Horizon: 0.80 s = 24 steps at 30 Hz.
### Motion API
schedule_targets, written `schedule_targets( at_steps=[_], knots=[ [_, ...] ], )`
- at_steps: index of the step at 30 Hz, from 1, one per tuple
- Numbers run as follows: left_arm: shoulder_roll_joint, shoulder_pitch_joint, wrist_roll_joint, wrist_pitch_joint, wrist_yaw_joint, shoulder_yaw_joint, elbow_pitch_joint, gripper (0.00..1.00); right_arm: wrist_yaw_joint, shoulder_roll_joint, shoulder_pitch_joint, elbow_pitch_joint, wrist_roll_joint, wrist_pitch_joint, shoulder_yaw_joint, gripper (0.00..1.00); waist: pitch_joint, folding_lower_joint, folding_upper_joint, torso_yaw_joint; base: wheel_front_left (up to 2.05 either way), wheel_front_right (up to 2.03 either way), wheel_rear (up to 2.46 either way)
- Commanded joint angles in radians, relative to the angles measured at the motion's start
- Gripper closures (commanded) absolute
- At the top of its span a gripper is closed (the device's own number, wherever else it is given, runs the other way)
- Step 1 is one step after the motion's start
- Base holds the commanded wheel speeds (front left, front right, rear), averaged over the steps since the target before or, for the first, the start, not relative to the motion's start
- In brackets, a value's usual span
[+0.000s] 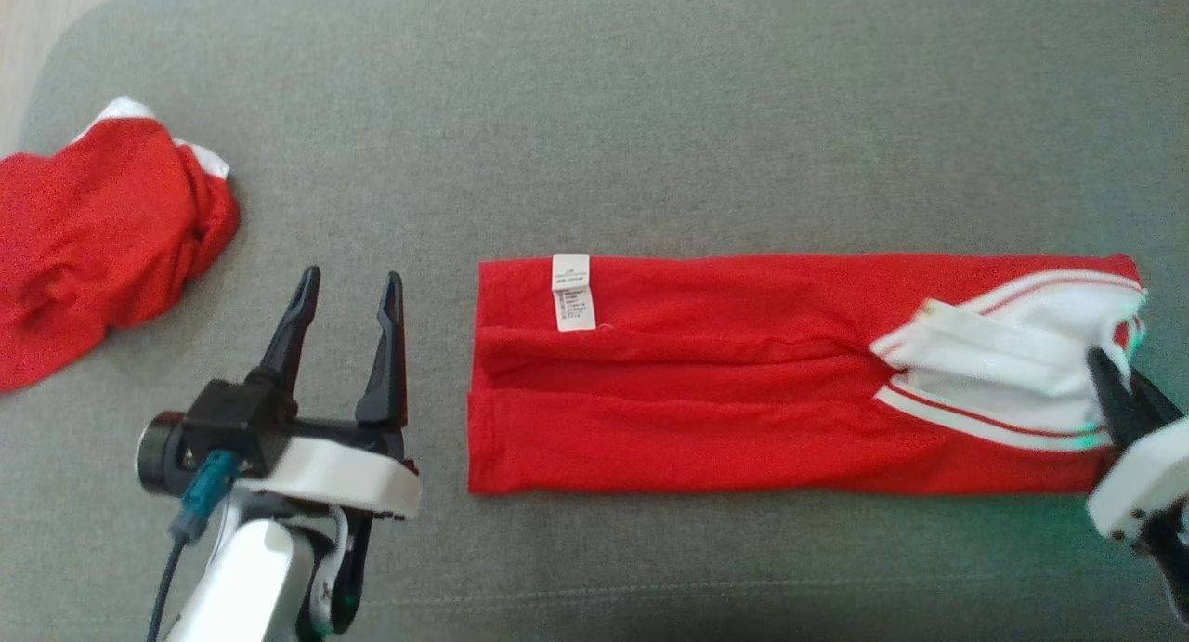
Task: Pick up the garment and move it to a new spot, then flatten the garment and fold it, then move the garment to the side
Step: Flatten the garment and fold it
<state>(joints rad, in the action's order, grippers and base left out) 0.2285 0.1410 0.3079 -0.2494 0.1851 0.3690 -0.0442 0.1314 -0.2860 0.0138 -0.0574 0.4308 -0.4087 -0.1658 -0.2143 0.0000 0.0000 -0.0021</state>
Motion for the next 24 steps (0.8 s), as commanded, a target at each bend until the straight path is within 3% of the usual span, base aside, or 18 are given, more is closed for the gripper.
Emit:
schedule_targets(
  at_steps=[1,6,10,12,17,24],
  knots=[
    [0.011,0.008,0.002,-0.011,0.006,-0.043,0.025,0.0,-0.001,-0.03,-0.015,0.088,-0.007,-0.01,0.036,1.0,0.021,0.0,0.0,-0.011,0.0,0.0,0.0],
    [0.008,-0.014,0.01,-0.01,0.013,-0.04,0.02,0.0,-0.001,0.028,-0.076,0.274,-0.047,-0.067,0.194,1.0,0.067,0.0,0.0,-0.025,0.0,0.0,0.0],
    [0.008,-0.021,0.014,-0.006,0.013,-0.034,0.023,0.0,-0.001,0.109,-0.127,0.294,-0.033,-0.086,0.334,1.0,0.084,0.0,0.0,-0.018,0.0,0.0,0.0],
    [0.01,-0.021,0.016,-0.004,0.011,-0.031,0.025,0.0,-0.001,0.161,-0.151,0.265,-0.01,-0.077,0.402,1.0,0.086,0.0,0.0,-0.009,0.0,0.0,0.0],
    [0.007,-0.019,0.018,0.0,0.011,-0.023,0.027,0.0,-0.001,0.221,-0.199,0.151,0.034,-0.016,0.52,1.0,0.081,0.0,0.0,0.019,0.0,0.0,0.0],
    [-0.011,0.005,0.017,0.003,0.003,0.003,0.016,0.0,-0.001,0.235,-0.295,-0.106,0.177,0.146,0.675,1.0,0.059,0.0,0.0,0.087,0.0,0.0,0.0]
  ],
)
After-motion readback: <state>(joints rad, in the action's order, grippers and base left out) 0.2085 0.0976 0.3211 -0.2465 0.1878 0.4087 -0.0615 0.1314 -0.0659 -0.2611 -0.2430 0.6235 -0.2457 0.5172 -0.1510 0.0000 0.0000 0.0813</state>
